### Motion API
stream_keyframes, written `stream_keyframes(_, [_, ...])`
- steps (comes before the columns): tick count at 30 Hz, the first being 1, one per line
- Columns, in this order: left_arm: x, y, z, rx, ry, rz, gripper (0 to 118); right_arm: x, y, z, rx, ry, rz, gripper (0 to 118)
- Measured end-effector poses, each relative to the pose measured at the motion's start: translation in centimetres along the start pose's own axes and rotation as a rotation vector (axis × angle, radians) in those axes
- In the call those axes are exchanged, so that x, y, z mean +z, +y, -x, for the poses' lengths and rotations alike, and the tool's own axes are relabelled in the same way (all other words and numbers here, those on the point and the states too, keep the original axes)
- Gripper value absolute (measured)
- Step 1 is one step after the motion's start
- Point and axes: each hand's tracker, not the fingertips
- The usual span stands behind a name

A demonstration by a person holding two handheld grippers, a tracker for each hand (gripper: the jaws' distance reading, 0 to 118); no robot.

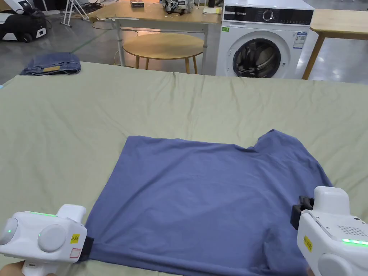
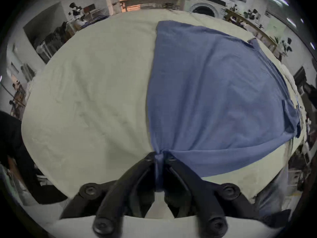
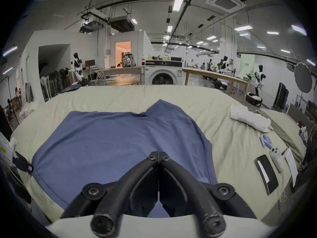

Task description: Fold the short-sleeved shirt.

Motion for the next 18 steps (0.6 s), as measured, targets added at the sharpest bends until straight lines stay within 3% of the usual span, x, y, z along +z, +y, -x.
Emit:
stream_keyframes(7, [0.2,-0.4,-0.9,-0.040,0.029,-0.009,1,1.0,-1.3,-4.7,0.022,-0.027,0.194,1])
stream_keyframes(8, [0.3,-0.3,-0.8,-0.040,0.031,-0.011,1,1.1,-1.7,-5.4,0.037,-0.034,0.231,8])
stream_keyframes(12, [0.3,-0.4,-0.7,-0.031,0.032,-0.015,1,0.7,-4.0,-7.9,0.046,-0.060,0.367,61])
stream_keyframes(13, [0.3,-0.5,-0.7,-0.030,0.030,-0.017,1,0.5,-4.6,-8.4,0.036,-0.053,0.396,68])
stream_keyframes(18, [0.5,-0.6,-0.4,0.002,0.014,-0.023,1,-1.3,-8.0,-10.0,0.009,-0.034,0.560,70])
